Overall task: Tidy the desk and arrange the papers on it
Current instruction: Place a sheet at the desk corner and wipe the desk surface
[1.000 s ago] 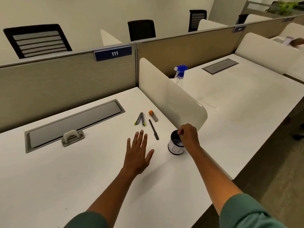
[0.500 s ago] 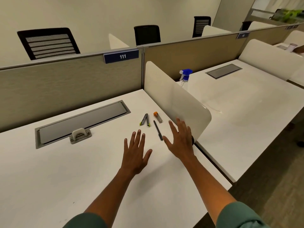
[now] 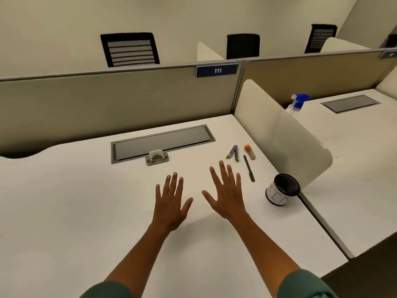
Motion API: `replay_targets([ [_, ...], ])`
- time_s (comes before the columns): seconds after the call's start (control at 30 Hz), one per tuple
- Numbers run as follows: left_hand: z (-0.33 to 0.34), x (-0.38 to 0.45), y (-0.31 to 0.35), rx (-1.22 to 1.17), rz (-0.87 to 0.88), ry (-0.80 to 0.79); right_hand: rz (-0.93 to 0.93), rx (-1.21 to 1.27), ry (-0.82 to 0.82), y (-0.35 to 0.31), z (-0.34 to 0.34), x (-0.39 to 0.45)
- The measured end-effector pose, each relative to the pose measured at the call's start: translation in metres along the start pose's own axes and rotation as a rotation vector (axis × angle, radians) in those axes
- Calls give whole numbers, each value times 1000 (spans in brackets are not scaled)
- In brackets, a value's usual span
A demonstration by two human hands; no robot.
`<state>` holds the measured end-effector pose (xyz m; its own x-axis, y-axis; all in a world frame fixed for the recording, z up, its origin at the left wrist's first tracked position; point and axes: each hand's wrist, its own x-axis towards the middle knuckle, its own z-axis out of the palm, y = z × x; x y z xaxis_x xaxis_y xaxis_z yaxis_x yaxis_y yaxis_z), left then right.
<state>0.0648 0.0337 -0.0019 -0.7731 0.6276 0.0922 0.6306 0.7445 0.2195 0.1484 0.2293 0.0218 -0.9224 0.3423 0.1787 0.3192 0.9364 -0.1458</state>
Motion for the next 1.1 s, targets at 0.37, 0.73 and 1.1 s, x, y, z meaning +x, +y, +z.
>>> replay_targets([
  [0.37,-18,-79,-115,18,-208,30,-153,107,-148,-116,39,-3],
  [0.73,13,-155,-176,-46,-295,-16,-73,409,-272,-160,88,-57],
  [1.1,29,-177,-169,-134,-222,-16,-39,423,-206,-190,94,-60],
])
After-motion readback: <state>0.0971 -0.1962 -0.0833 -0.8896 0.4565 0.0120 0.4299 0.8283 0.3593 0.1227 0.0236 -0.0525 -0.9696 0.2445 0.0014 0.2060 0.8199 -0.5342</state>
